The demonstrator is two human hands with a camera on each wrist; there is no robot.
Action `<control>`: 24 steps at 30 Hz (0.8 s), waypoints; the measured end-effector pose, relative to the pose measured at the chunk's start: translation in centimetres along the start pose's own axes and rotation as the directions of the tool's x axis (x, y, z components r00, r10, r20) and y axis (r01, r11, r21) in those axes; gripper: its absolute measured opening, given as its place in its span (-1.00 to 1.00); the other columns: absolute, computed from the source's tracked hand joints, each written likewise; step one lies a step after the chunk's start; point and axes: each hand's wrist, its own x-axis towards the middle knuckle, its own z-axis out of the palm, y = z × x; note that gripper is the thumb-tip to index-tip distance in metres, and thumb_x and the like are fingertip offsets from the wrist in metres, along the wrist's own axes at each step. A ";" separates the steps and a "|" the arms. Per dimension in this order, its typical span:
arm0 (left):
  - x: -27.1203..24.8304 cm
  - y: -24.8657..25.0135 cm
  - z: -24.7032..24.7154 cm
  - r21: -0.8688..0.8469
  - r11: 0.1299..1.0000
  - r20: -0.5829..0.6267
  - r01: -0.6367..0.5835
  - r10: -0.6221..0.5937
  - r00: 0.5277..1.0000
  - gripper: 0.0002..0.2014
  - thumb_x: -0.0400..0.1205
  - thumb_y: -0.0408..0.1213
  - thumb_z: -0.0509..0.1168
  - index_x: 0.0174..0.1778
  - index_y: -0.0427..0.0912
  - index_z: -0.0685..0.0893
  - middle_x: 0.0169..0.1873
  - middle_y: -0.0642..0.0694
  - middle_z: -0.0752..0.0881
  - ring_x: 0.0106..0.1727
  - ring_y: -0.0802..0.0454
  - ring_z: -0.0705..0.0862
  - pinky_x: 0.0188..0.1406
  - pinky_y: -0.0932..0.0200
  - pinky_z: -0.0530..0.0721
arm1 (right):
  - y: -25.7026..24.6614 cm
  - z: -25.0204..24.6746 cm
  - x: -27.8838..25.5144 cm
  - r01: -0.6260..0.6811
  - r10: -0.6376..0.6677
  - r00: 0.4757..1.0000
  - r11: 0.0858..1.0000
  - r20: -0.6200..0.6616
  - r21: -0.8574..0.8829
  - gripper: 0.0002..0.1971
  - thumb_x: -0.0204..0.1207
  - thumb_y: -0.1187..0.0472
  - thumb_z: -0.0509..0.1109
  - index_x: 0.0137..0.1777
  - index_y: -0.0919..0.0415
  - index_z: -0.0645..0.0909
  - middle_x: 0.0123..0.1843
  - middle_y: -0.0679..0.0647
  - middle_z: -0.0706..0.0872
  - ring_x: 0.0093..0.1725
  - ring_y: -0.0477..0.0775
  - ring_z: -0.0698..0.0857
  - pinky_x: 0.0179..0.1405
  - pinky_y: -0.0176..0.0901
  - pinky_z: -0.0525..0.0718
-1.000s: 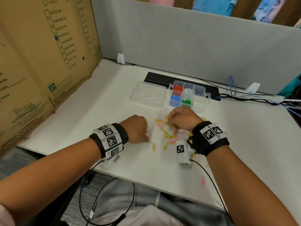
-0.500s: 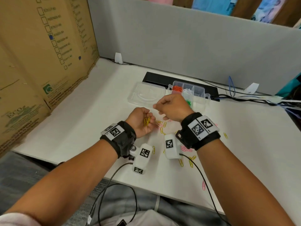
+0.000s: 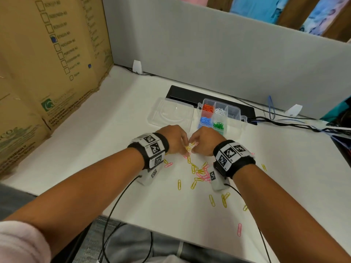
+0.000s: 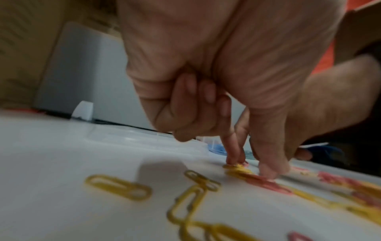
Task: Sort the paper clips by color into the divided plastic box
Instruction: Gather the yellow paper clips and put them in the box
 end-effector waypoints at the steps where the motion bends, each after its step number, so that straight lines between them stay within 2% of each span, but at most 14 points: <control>1: 0.4 0.1 -0.1 0.071 0.997 0.008 -0.015 0.014 1.000 -0.66 0.38 -0.05 0.62 0.04 0.02 0.82 -0.04 0.10 0.76 -0.03 0.12 0.67 -0.03 0.24 0.61 | 0.0 0.0 0.1 0.012 -0.012 1.000 1.000 0.008 -0.024 -0.59 0.41 0.22 0.58 0.29 0.08 0.75 0.26 -0.03 0.76 0.21 0.00 0.70 0.18 -0.16 0.67; 3: 0.9 0.1 -0.3 0.140 0.989 0.047 -0.049 0.042 0.998 -0.71 0.46 -0.09 0.57 0.09 0.00 0.83 0.04 0.09 0.78 0.06 0.09 0.69 0.11 0.20 0.63 | 0.2 0.0 0.3 0.025 -0.024 1.000 0.998 0.016 -0.061 -0.58 0.43 0.19 0.57 0.32 0.07 0.73 0.27 -0.04 0.75 0.22 0.01 0.70 0.21 -0.12 0.68; 5: 1.3 -0.3 -0.6 0.128 0.990 0.074 -0.062 0.053 0.996 -0.77 0.50 -0.16 0.54 0.07 -0.02 0.84 0.03 0.07 0.80 0.07 0.10 0.69 0.14 0.22 0.62 | 0.4 0.1 0.4 0.038 -0.038 0.999 0.995 0.000 -0.087 -0.60 0.46 0.13 0.56 0.32 0.03 0.73 0.28 -0.05 0.74 0.23 0.02 0.69 0.20 -0.12 0.67; 7: 1.6 -0.8 -0.7 0.101 0.993 0.078 -0.063 0.055 0.995 -0.83 0.50 -0.19 0.54 0.00 0.00 0.86 -0.03 0.09 0.81 0.02 0.12 0.70 0.09 0.23 0.64 | 0.6 0.1 0.7 0.050 -0.053 0.998 0.993 -0.025 -0.111 -0.65 0.49 0.07 0.54 0.29 0.00 0.74 0.25 -0.08 0.73 0.21 0.01 0.67 0.10 -0.17 0.61; 10: 1.9 -1.3 -0.9 0.116 0.991 0.036 -0.066 0.063 0.997 -0.92 0.51 -0.20 0.51 -0.12 0.05 0.87 -0.21 0.18 0.78 -0.14 0.20 0.67 -0.15 0.31 0.57 | 0.5 0.0 1.2 0.062 -0.068 0.996 0.991 -0.052 -0.120 -0.77 0.51 0.06 0.52 0.15 -0.01 0.80 0.13 -0.10 0.75 0.12 0.01 0.68 -0.01 -0.18 0.58; 12: 2.1 -1.7 -1.2 0.164 0.984 -0.006 -0.063 0.065 0.998 -0.94 0.53 -0.15 0.49 -0.15 0.08 0.86 -0.28 0.22 0.74 -0.20 0.20 0.65 -0.24 0.30 0.54 | 0.5 0.0 1.7 0.063 -0.070 0.996 0.990 -0.052 -0.128 -0.82 0.50 0.07 0.52 0.09 -0.03 0.82 0.09 -0.10 0.76 0.08 0.01 0.68 -0.05 -0.17 0.58; 15: 2.3 -2.6 -1.9 0.259 0.965 -0.069 -0.034 0.054 0.996 -0.89 0.59 -0.10 0.39 -0.15 0.09 0.84 -0.19 0.16 0.77 -0.16 0.09 0.70 -0.25 0.25 0.56 | 0.8 -0.2 2.3 0.060 -0.063 0.998 0.991 -0.025 -0.116 -0.78 0.50 0.11 0.52 0.14 -0.02 0.80 0.12 -0.13 0.75 0.10 0.00 0.68 0.05 -0.14 0.65; 17: 2.4 -3.3 -2.4 0.249 0.968 -0.071 -0.012 0.031 0.997 -0.87 0.61 -0.11 0.36 -0.14 0.07 0.83 -0.15 0.12 0.78 -0.15 0.06 0.70 -0.24 0.23 0.57 | 0.9 -0.3 2.6 0.056 -0.058 0.998 0.994 -0.023 -0.090 -0.80 0.50 0.14 0.52 0.11 0.00 0.80 0.08 -0.14 0.76 0.08 -0.02 0.70 0.10 -0.12 0.69; 20: 2.4 -3.9 -2.9 0.224 0.975 -0.063 0.003 0.012 0.998 -0.87 0.63 -0.14 0.35 -0.10 0.03 0.83 -0.13 0.10 0.76 -0.17 0.10 0.65 -0.24 0.25 0.53 | 0.6 -0.2 3.0 0.050 -0.053 0.998 0.997 -0.046 -0.058 -0.90 0.51 0.17 0.49 -0.04 0.06 0.83 -0.05 -0.11 0.81 -0.04 -0.02 0.73 0.00 -0.13 0.72; 24: 2.5 -4.5 -3.1 0.207 0.978 -0.042 0.017 -0.008 0.999 -0.90 0.60 -0.12 0.39 -0.19 0.07 0.81 -0.14 0.11 0.76 -0.13 0.09 0.68 -0.21 0.23 0.57 | -1.2 0.5 3.8 0.073 -0.073 0.995 0.997 -0.069 0.000 -0.85 0.49 0.26 0.42 -0.16 0.09 0.83 -0.14 -0.02 0.83 -0.12 0.05 0.76 -0.07 -0.09 0.77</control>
